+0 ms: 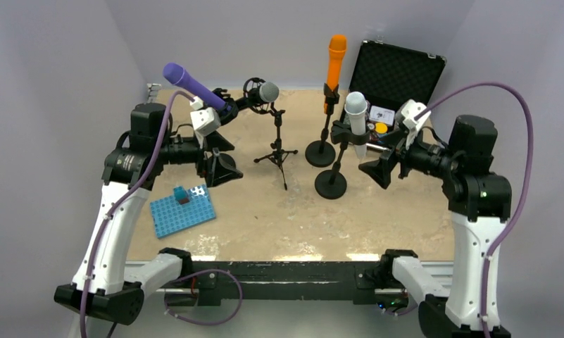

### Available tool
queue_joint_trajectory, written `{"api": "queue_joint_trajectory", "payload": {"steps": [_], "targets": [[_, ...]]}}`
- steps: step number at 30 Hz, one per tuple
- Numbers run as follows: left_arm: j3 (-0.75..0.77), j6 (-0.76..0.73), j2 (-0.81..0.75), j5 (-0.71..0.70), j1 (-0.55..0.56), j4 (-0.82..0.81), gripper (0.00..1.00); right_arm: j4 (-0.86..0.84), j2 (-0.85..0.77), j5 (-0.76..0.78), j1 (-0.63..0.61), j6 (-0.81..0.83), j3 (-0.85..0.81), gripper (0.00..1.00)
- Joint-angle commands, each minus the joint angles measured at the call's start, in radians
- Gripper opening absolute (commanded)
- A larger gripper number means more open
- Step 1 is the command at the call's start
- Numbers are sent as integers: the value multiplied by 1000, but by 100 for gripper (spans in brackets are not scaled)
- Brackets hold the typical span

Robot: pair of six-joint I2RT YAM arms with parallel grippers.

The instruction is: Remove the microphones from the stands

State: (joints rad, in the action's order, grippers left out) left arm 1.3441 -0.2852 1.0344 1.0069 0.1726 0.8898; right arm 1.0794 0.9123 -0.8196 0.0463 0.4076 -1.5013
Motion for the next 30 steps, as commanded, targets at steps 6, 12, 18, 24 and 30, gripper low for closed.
{"api": "queue_joint_trajectory", "payload": {"steps": [6,12,18,24,30], "targets": [[84,-64,86,4,40,-56,91,-55,214,-96,28,174,-174,99],[120,-58,108,2,49,-70,91,-44,286,-186,66,256,-203,99],[175,-28,136,5,75,-83,92,-22,333,-219,65,338,-190,97],[237,-22,187,-17,112,-81,92,-117,329,-259,58,322,-118,96],[321,-14,245,-41,129,-66,92,-186,311,-297,30,309,-59,92]]}}
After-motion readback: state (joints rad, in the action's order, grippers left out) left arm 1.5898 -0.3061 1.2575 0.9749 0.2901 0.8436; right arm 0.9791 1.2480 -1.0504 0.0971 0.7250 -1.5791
